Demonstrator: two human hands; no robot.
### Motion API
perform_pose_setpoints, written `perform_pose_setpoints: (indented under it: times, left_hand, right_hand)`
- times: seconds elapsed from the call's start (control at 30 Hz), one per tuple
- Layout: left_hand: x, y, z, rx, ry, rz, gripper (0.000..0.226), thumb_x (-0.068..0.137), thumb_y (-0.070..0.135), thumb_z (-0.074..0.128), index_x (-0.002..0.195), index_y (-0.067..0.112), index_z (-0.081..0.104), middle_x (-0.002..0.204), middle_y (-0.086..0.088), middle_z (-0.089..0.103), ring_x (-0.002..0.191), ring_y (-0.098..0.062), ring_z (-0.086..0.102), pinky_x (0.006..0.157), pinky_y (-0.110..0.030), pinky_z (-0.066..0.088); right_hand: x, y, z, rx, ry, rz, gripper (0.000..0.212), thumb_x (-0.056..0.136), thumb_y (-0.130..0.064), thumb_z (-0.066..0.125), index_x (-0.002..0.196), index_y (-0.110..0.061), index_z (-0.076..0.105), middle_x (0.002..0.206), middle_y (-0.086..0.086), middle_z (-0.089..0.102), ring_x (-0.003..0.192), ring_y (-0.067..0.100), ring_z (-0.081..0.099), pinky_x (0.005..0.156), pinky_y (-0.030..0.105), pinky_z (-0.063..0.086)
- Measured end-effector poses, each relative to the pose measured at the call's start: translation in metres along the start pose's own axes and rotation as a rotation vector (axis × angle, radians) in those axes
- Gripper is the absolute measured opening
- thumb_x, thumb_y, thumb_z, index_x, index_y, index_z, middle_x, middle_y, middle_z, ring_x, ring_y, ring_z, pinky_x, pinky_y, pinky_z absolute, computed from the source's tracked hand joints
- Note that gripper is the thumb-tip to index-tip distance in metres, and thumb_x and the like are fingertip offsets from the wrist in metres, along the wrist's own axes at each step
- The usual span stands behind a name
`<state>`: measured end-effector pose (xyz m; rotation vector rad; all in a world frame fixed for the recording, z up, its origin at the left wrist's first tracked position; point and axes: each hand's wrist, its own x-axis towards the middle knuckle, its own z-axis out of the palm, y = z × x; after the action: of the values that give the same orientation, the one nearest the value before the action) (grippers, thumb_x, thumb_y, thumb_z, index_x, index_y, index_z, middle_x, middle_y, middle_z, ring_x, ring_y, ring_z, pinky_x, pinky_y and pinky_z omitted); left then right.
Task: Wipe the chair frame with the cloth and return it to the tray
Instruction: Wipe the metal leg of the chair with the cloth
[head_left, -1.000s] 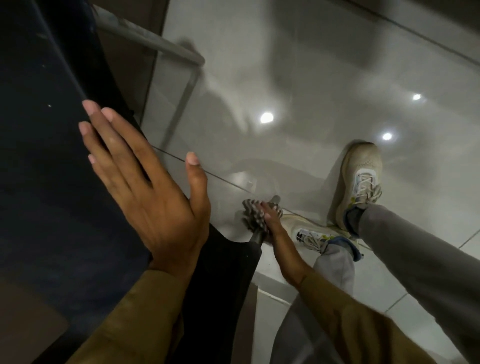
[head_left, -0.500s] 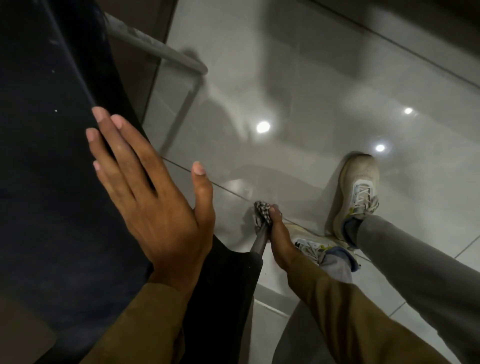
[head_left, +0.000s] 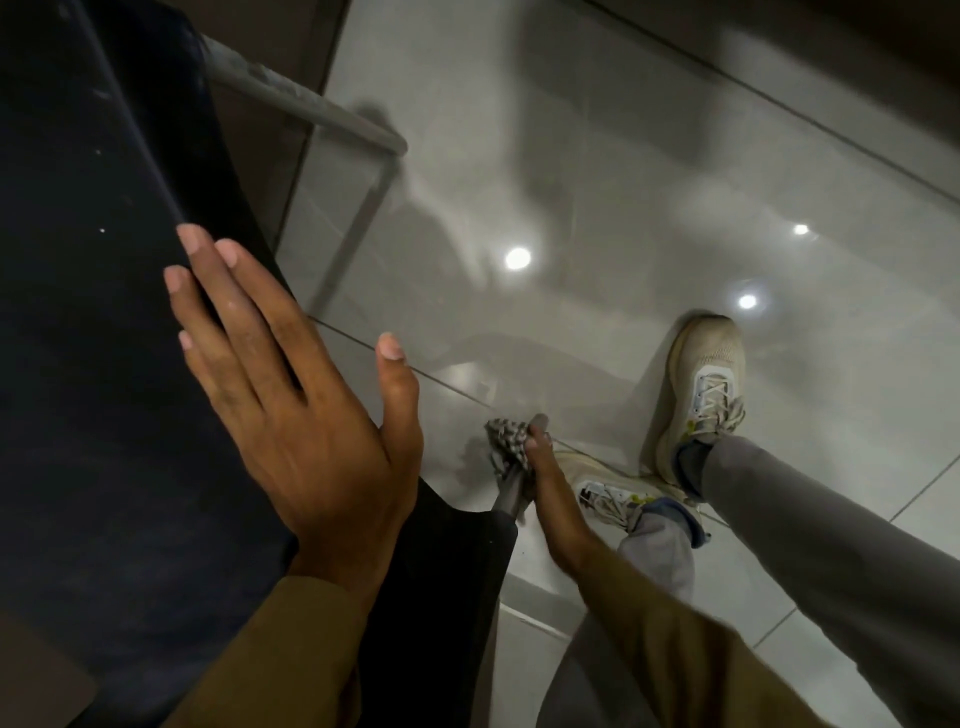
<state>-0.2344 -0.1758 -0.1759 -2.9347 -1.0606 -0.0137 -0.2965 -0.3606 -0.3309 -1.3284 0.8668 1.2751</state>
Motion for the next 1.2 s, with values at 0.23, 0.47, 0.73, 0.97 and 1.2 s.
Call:
perform_pose_setpoints:
  times: [0.23, 0.47, 0.73, 0.97, 1.2]
  left_hand:
    - [0.001, 0.0, 0.001, -0.004, 0.011, 0.004, 0.082, 0.113, 0.049, 0.028, 0.17, -0.009, 0.016, 0.18, -0.031, 0.019, 0.17, -0.046, 0.016, 0.142, -0.053, 0.016]
    - [0.001, 0.001, -0.002, 0.03, -0.019, 0.0, 0.081, 0.114, 0.05, 0.027, 0.171, -0.007, 0.014, 0.181, -0.029, 0.017, 0.171, -0.044, 0.014, 0.142, -0.053, 0.015]
    - [0.001, -0.001, 0.004, 0.02, 0.017, 0.012, 0.082, 0.112, 0.049, 0.027, 0.17, -0.008, 0.017, 0.18, -0.029, 0.019, 0.17, -0.045, 0.016, 0.143, -0.052, 0.015]
    - [0.001, -0.002, 0.003, 0.062, -0.001, 0.0, 0.082, 0.113, 0.05, 0.029, 0.171, -0.005, 0.015, 0.181, -0.028, 0.019, 0.171, -0.043, 0.016, 0.142, -0.051, 0.016]
    - [0.002, -0.002, 0.003, 0.04, 0.004, 0.004, 0.082, 0.114, 0.051, 0.029, 0.171, -0.006, 0.016, 0.18, -0.028, 0.02, 0.17, -0.044, 0.017, 0.142, -0.05, 0.014]
  right_hand:
    - [-0.005, -0.016, -0.005, 0.053, -0.097, 0.12, 0.053, 0.118, -0.033, 0.036, 0.168, -0.014, 0.04, 0.167, 0.017, 0.053, 0.144, 0.029, 0.06, 0.122, 0.042, 0.047]
    - [-0.082, -0.001, -0.012, 0.038, -0.333, -0.061, 0.083, 0.094, -0.068, 0.064, 0.166, -0.031, 0.047, 0.178, -0.015, 0.038, 0.168, 0.002, 0.027, 0.14, 0.036, 0.019]
    - [0.077, -0.005, -0.009, -0.095, -0.056, 0.123, 0.056, 0.115, -0.021, 0.047, 0.167, -0.009, 0.029, 0.166, 0.025, 0.047, 0.136, 0.035, 0.059, 0.092, 0.032, 0.055]
    - [-0.068, -0.003, -0.012, -0.022, -0.166, -0.052, 0.056, 0.107, -0.055, 0.053, 0.161, -0.043, 0.05, 0.174, -0.018, 0.044, 0.162, 0.002, 0.039, 0.135, 0.033, 0.032]
    - [-0.027, -0.011, -0.012, -0.171, -0.156, -0.07, 0.054, 0.115, -0.042, 0.042, 0.168, -0.036, 0.034, 0.181, -0.009, 0.03, 0.168, 0.01, 0.028, 0.131, 0.026, 0.026]
